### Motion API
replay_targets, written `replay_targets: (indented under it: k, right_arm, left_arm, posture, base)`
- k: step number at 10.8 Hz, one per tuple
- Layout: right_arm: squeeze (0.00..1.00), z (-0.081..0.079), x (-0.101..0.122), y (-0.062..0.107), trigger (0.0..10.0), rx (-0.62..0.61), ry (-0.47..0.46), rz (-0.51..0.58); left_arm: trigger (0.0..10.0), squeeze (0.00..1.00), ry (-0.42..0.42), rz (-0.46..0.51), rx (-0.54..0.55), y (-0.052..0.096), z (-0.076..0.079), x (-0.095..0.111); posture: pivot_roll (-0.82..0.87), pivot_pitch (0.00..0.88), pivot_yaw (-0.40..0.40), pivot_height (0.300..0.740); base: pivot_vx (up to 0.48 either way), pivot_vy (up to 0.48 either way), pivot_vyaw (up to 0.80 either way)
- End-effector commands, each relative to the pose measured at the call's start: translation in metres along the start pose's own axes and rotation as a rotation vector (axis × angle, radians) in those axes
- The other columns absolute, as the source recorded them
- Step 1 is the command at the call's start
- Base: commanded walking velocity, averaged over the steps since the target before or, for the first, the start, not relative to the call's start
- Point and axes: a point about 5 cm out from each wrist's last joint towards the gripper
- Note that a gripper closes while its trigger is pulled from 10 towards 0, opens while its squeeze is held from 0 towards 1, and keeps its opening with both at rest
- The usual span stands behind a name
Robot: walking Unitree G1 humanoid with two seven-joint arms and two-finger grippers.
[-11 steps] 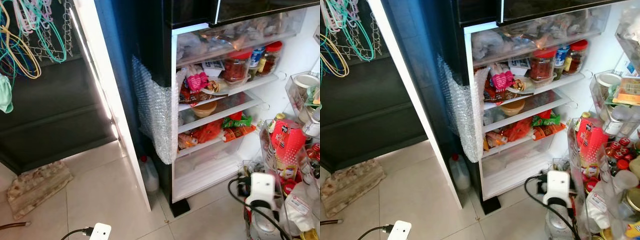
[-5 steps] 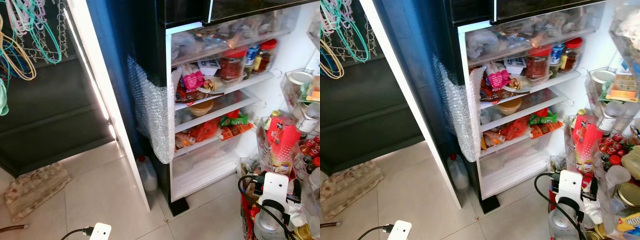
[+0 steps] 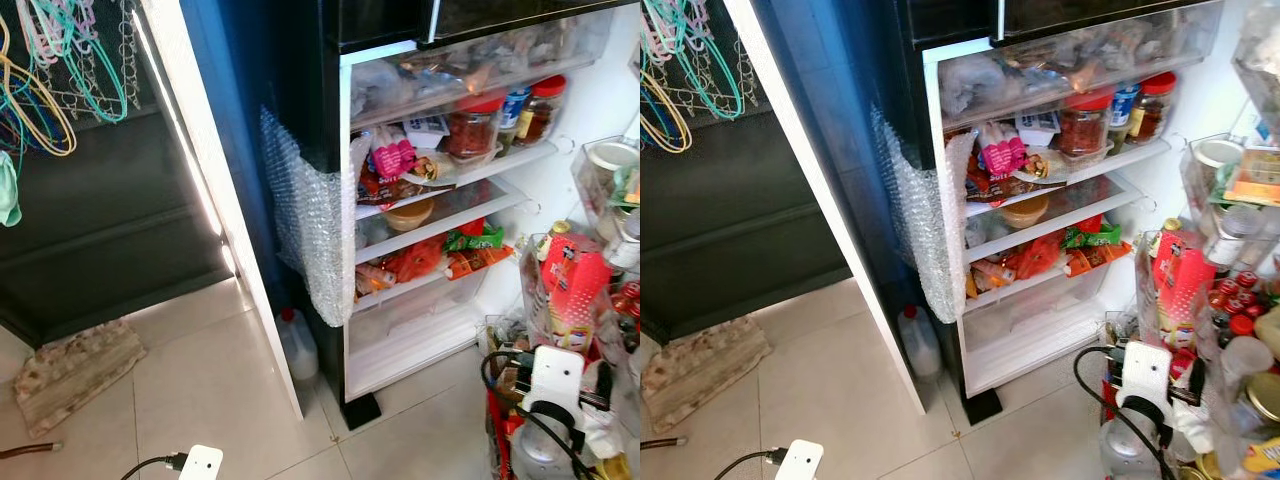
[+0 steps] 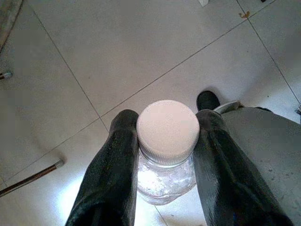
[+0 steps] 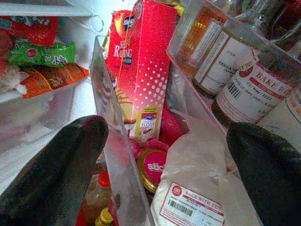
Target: Restocking fridge
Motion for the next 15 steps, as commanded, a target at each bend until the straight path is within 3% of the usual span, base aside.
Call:
replay_targets:
  k: [1,4,8,10,11,13,14,15]
  right_arm:
    - [0.0,0.019,0.002,-0.009,10.0,-0.072,0.005,0.004]
    - [0.0,0.064,0.002,-0.023,10.0,-0.176,0.047,-0.013]
    - [0.0,0.123,-0.012,-0.021,10.0,-0.258,0.131,-0.092]
    - [0.0,0.095,-0.032,-0.012,10.0,-0.063,0.04,-0.249]
    - [0.0,0.065,-0.046,0.0,10.0,0.131,0.045,-0.345]
    - [0.0,0.044,-0.065,0.019,10.0,0.32,0.065,-0.496]
    - [0.0,0.035,-0.075,0.031,10.0,0.391,0.078,-0.569]
    - [0.0,0.02,-0.091,0.056,10.0,0.493,0.09,-0.685]
  left_arm:
    - [10.0,0.0,-0.02,-0.021,0.006,0.001,-0.004,-0.006]
    - [10.0,0.0,-0.017,-0.021,0.004,0.001,-0.003,-0.006]
    - [10.0,0.0,-0.019,-0.023,0.005,0.001,-0.004,-0.006]
    - [10.0,0.0,-0.022,-0.022,0.001,0.001,-0.002,-0.005]
    - [10.0,0.0,-0.021,-0.019,0.002,0.0,-0.002,-0.003]
    - [10.0,0.0,-0.017,-0.017,0.012,0.0,-0.007,-0.002]
    - [10.0,0.0,-0.019,-0.021,0.011,0.001,-0.009,-0.004]
    - [10.0,0.0,-0.015,-0.022,0.011,0.001,-0.01,-0.006]
  posture:
    - [-0.1,0.051,0.073,0.74]
    - [-0.1,0.052,0.066,0.74]
    - [-0.11,0.051,0.066,0.74]
    - [-0.11,0.045,0.07,0.74]
    - [-0.11,0.045,0.071,0.74]
    - [-0.11,0.039,0.071,0.74]
    - [-0.11,0.04,0.072,0.74]
    - [-0.11,0.034,0.074,0.74]
  base:
    - [0.0,0.0,0.0]
    - [0.0,0.0,0.0]
    - [0.0,0.0,0.0]
    - [0.0,0.0,0.0]
    - [0.0,0.0,0.0]
    - [0.0,0.0,0.0]
    - [0.0,0.0,0.0]
    - [0.0,0.0,0.0]
Point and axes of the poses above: a point about 5 cm out from each wrist's last joint towards the gripper, its own y axis pointing back from the gripper into the wrist, its own x axis along the axis of the wrist's last joint, z = x × y, and after that the axes turned 11 degrees about -y, right-handed
